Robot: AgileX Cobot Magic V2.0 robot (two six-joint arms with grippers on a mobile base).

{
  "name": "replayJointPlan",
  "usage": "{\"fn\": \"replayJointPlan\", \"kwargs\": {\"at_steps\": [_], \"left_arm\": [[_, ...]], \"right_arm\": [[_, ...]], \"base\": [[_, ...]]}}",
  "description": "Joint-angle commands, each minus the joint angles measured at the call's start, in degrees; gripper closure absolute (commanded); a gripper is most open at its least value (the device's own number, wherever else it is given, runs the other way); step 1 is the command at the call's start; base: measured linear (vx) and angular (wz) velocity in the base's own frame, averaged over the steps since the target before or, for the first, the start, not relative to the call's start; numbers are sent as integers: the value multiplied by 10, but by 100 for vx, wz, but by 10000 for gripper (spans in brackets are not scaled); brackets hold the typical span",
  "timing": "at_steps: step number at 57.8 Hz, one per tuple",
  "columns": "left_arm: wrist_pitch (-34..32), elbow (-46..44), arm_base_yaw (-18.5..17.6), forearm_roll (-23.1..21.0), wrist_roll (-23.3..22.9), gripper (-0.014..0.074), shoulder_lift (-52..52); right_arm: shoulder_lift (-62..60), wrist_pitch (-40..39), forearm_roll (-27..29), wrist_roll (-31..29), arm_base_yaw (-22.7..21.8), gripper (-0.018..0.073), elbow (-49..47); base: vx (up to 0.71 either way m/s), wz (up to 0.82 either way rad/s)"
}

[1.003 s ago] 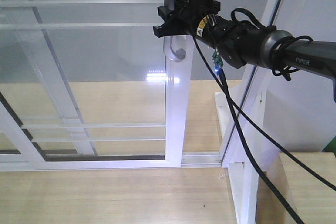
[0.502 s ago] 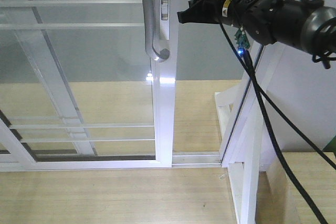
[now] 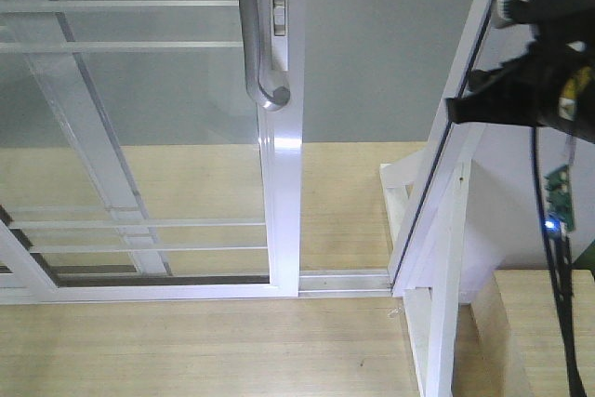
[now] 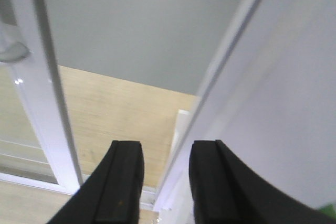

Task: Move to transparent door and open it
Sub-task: 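Pull the handle with the right gripper, sliding the door open, then release, then reach the left gripper to the door's silver handle and grasp it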

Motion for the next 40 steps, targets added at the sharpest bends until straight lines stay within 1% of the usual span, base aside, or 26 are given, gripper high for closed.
{"fn": "replayJointPlan", "kwargs": {"at_steps": [1, 9, 15, 28, 40], "left_arm": [[-58, -19, 0, 2, 3, 135, 1], [-97, -19, -1, 2, 18, 135, 25], [-141, -19, -22, 2, 26, 135, 62], [-282, -19, -103, 4, 26, 135, 193], [-413, -28, -143, 3, 26, 135, 334]], "right_arm": [[-71, 29, -6, 1, -26, 251, 7], [-141, 139, -14, 1, -46, 251, 11], [-179, 181, -16, 3, -46, 251, 11], [-195, 183, -16, 5, -46, 251, 11], [-183, 164, -4, 19, -46, 251, 11]], "base": [[0, 0], [0, 0], [0, 0], [0, 0], [0, 0]]}}
